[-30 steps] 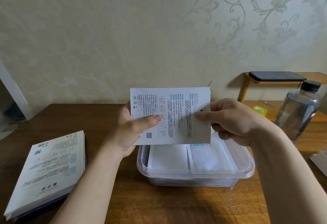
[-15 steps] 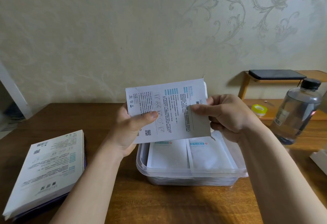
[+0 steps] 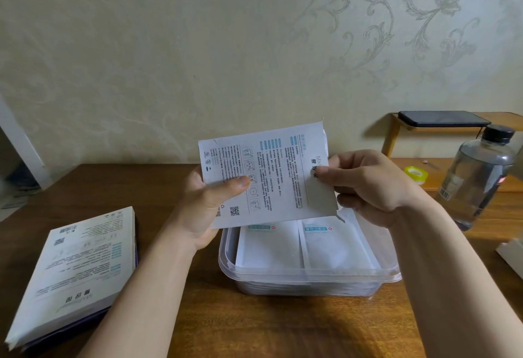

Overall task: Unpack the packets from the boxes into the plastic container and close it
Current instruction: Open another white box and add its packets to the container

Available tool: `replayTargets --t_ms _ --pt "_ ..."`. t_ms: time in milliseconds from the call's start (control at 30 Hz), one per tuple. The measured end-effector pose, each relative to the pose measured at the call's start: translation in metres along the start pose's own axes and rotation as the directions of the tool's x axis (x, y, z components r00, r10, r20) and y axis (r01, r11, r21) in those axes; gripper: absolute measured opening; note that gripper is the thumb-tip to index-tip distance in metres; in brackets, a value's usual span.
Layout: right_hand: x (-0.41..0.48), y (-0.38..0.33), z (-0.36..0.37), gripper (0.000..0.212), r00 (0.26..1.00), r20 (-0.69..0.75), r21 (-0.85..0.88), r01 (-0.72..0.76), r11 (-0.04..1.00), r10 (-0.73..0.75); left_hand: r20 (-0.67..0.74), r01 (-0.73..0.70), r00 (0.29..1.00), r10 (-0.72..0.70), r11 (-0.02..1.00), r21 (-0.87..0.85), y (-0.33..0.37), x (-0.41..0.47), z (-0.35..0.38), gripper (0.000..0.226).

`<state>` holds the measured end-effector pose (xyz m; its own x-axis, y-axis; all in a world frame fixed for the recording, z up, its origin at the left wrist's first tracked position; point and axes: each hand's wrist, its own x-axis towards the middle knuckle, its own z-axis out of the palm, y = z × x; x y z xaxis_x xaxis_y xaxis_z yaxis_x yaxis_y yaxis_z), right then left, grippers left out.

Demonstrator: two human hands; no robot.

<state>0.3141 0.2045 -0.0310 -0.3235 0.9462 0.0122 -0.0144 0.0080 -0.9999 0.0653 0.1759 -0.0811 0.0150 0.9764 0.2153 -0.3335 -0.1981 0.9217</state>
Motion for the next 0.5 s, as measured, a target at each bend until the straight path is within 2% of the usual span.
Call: replayTargets --t_ms 67,167,300,500 --pt "0.001 -0.001 0.001 0.03 0.999 -0.047 0.076 0.017 0.997 -0.013 -0.004 -0.003 1.0 0.003 1.0 0.001 0.001 0.001 0.0 0.038" --pt "0.003 0.001 0.007 0.033 0.991 -0.129 0.149 0.049 0.988 -0.03 -0.027 -0.005 1.0 0.005 1.0 -0.007 0.0 0.001 -0.001 0.034" --pt "0.005 0.003 0.011 0.037 0.986 -0.161 0.206 0.073 0.976 -0.04 -0.052 0.012 0.999 -0.013 1.0 -0.017 -0.001 0.003 -0.004 0.036" --pt "0.012 0.007 0.017 0.031 0.94 -0.308 0.181 0.208 0.961 -0.146 -0.066 0.038 0.997 -0.04 0.999 -0.035 -0.002 0.004 -0.007 0.037"
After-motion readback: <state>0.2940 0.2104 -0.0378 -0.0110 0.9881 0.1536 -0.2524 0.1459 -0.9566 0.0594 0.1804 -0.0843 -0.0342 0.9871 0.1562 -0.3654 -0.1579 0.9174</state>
